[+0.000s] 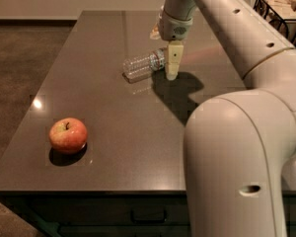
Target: Move water bottle near apple
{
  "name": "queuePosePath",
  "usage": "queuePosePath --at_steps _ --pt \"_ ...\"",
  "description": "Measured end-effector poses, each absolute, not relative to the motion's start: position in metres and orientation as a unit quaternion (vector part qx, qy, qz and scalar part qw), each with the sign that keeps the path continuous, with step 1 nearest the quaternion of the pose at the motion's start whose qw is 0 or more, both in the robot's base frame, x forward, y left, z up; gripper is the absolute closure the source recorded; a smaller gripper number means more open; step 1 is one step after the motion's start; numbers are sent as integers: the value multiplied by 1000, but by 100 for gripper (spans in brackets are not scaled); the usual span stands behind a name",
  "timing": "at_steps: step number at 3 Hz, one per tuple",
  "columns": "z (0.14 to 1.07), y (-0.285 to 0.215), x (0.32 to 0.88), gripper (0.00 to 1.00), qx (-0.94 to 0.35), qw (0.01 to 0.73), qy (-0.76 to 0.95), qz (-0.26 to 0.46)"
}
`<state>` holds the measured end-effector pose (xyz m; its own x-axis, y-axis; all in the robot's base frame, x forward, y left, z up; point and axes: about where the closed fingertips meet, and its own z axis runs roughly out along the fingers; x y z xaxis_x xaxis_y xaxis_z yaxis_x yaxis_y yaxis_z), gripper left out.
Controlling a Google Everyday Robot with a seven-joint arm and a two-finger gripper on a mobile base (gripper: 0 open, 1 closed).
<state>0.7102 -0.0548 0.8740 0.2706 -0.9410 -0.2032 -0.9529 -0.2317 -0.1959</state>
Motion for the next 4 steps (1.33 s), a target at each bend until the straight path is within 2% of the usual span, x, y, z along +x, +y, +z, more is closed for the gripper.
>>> queuePosePath --at_steps 1,2,4 --pt "863 -45 718 0 -795 126 593 14" --pt "854 -42 720 18 -801 112 588 16" --pt "864 -36 713 65 -810 119 575 6"
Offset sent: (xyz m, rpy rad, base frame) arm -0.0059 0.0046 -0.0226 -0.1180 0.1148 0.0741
